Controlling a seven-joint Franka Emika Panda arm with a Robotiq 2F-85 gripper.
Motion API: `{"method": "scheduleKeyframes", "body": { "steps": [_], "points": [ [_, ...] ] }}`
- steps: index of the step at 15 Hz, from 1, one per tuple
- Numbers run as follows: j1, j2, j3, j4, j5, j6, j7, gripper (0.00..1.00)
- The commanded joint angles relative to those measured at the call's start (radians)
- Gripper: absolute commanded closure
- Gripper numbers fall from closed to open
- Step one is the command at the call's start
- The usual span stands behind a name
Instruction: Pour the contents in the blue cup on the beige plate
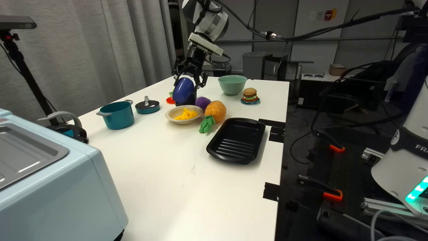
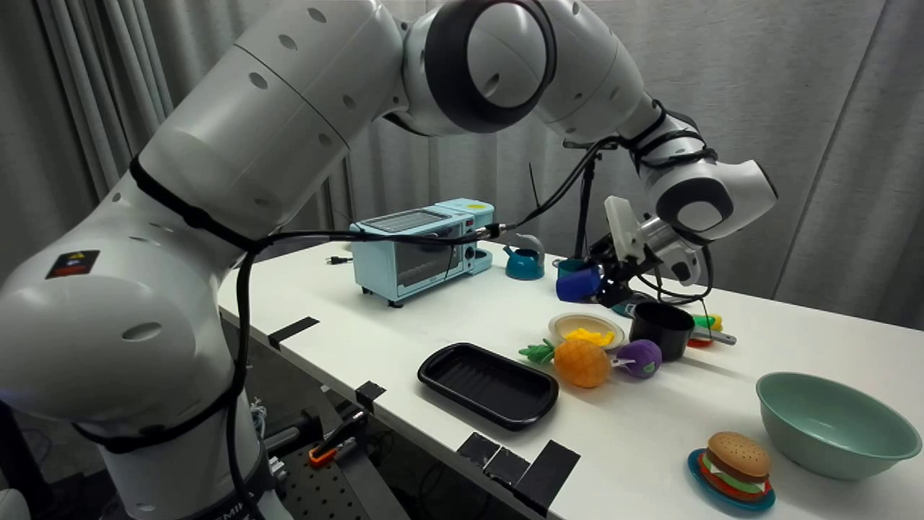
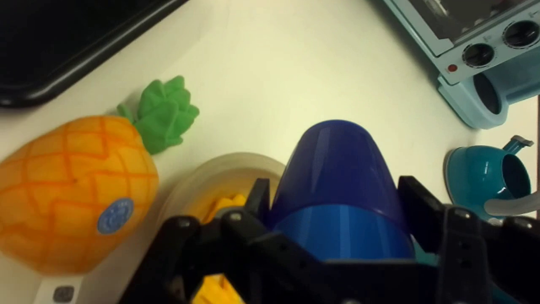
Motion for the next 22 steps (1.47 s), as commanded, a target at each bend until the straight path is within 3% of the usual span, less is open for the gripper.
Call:
{"method": "scheduleKeyframes", "body": {
  "steps": [1,8,22],
  "points": [
    [-0.002,-0.015,0.026,-0.008,-0.043,0.118,-0.137,0.48],
    [-0.020,-0.021,0.081,-0.034,-0.031,0.286,-0.310,0.48],
    [-0.038,-0.022,0.111,-0.044,-0.036,0.287,-0.419,0.48]
  ]
}}
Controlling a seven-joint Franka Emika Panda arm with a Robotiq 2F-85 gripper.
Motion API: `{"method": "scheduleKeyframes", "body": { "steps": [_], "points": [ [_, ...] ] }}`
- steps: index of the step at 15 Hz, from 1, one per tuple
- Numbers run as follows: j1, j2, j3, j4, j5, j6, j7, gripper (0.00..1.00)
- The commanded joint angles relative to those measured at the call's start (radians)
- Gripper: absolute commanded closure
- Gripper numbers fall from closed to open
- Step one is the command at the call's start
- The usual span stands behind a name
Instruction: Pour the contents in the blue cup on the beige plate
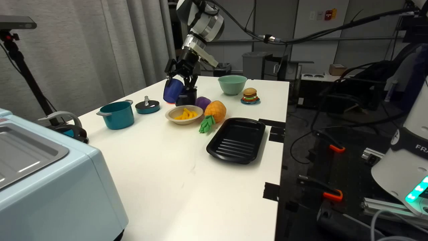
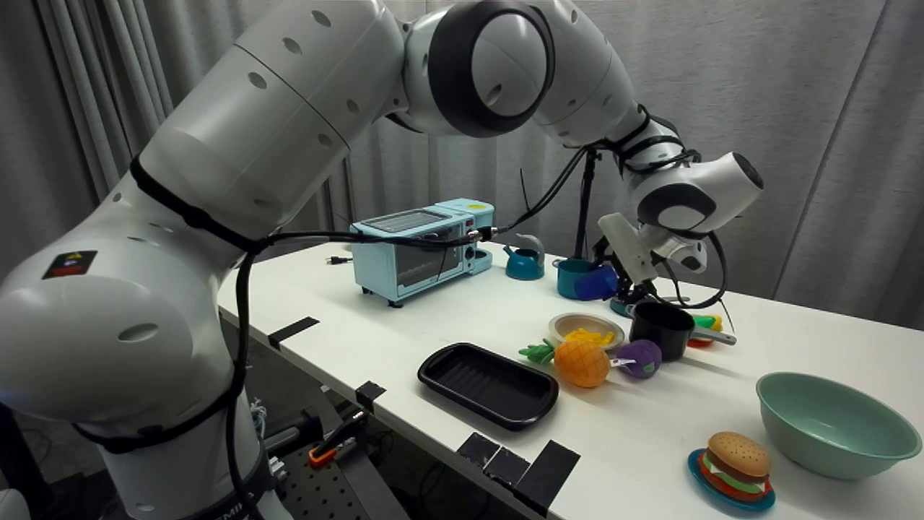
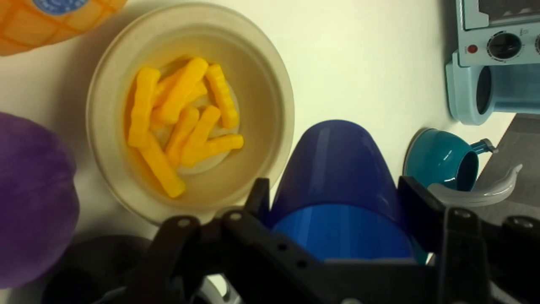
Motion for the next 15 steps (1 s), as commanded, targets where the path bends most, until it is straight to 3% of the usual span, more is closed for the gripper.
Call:
{"method": "scheduleKeyframes", "body": {
  "steps": [1,2,3,10,11,15],
  "points": [
    [-0.023,-0.022,0.027,-0.025,-0.015,0.006,-0.027,0.48],
    [-0.025,-0.022,0.028,-0.023,-0.017,-0.003,-0.032,0.48],
    [-0.018,0.002,0.024,0.002,-0.017,0.003,0.001,0.23],
    [-0.018,0.002,0.025,0.002,-0.017,0.003,-0.001,0.23],
    [-0.018,0.002,0.025,0.002,-0.017,0.003,-0.001,0.48],
    [-0.018,0.008,0.028,0.001,-0.026,0.041,-0.075,0.48]
  ]
}}
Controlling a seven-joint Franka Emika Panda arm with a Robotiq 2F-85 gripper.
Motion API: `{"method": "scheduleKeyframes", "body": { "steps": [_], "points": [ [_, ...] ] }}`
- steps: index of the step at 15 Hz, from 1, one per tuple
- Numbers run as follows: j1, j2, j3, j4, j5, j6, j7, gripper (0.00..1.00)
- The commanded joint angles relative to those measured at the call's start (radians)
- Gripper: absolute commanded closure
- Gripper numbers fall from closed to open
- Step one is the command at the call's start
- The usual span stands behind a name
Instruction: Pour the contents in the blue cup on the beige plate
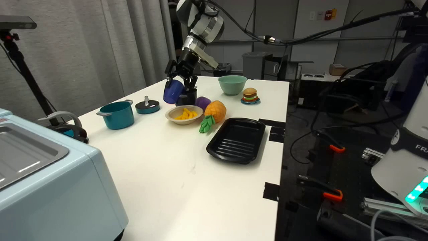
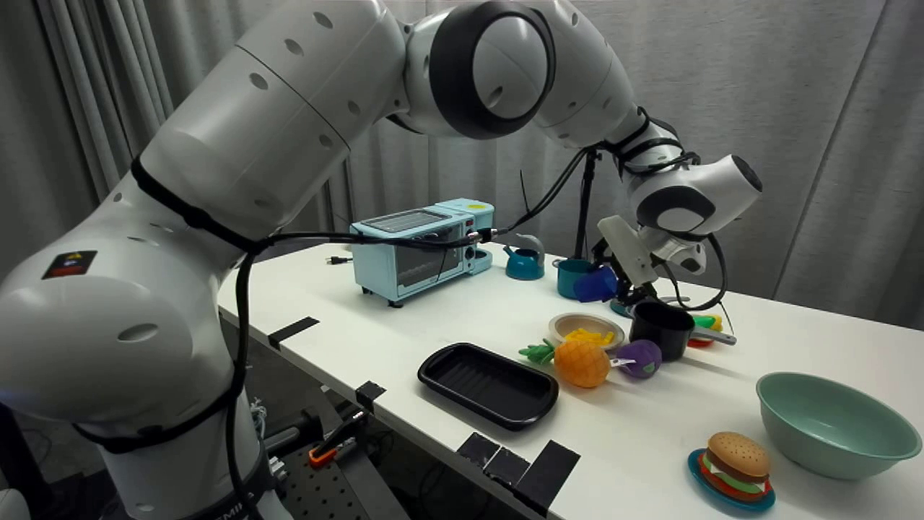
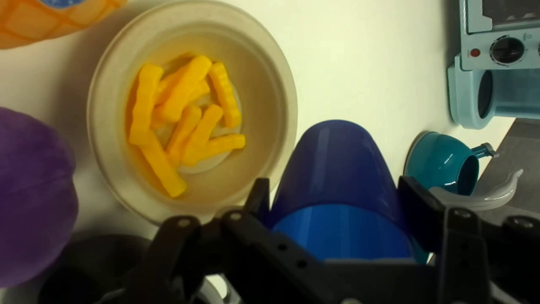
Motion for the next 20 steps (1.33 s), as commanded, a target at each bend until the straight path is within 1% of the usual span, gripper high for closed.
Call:
{"method": "scheduleKeyframes", "body": {
  "steps": [1,5,12,20],
  "points": [
    [-0.016,0.005,0.026,0.001,-0.034,0.049,-0.081,0.48],
    [-0.027,0.008,0.044,-0.002,-0.053,0.097,-0.198,0.48],
    [-0.057,0.018,0.093,-0.005,-0.034,0.153,-0.375,0.48],
    [-0.075,0.033,0.132,-0.010,-0.017,0.283,-0.574,0.48]
  ]
}}
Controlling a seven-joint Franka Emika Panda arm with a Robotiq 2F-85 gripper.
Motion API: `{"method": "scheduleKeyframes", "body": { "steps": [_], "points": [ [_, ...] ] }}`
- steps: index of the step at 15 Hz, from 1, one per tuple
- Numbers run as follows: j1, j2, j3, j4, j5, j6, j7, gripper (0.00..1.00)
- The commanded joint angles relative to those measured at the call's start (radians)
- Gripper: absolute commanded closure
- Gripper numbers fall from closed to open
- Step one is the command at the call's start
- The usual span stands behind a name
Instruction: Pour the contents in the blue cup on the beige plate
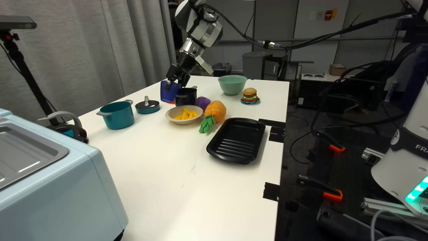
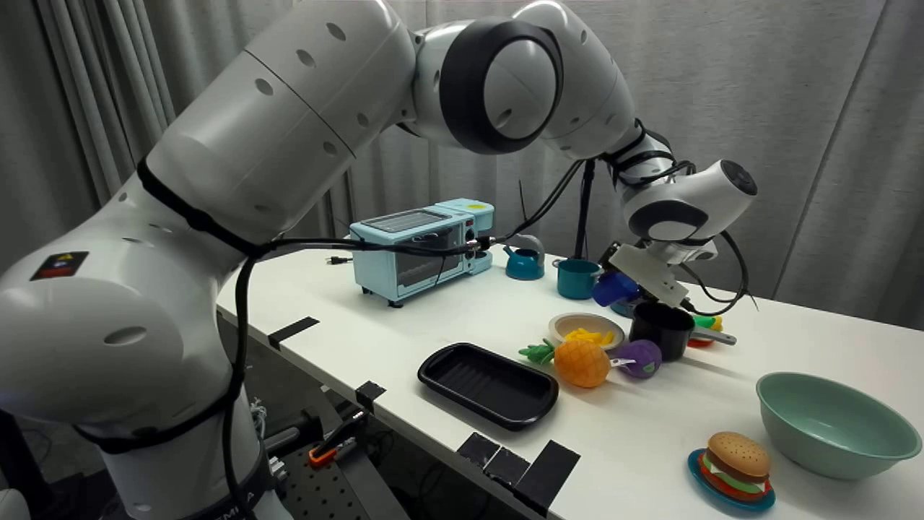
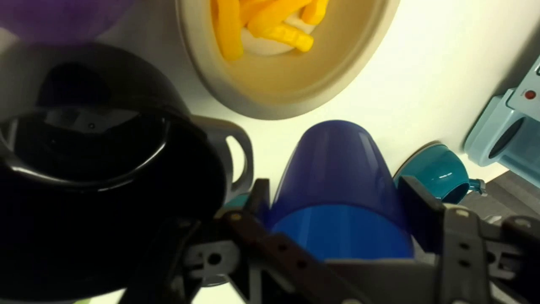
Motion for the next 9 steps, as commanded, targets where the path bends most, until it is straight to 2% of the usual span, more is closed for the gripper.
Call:
{"method": "scheduleKeyframes", "body": {
  "steps": [1,9],
  "points": [
    [-0.034,0.003,0.049,-0.010,0.012,0.056,-0.091,0.48],
    [-0.044,0.022,0.083,-0.009,0.020,0.202,-0.228,0.48]
  ]
}}
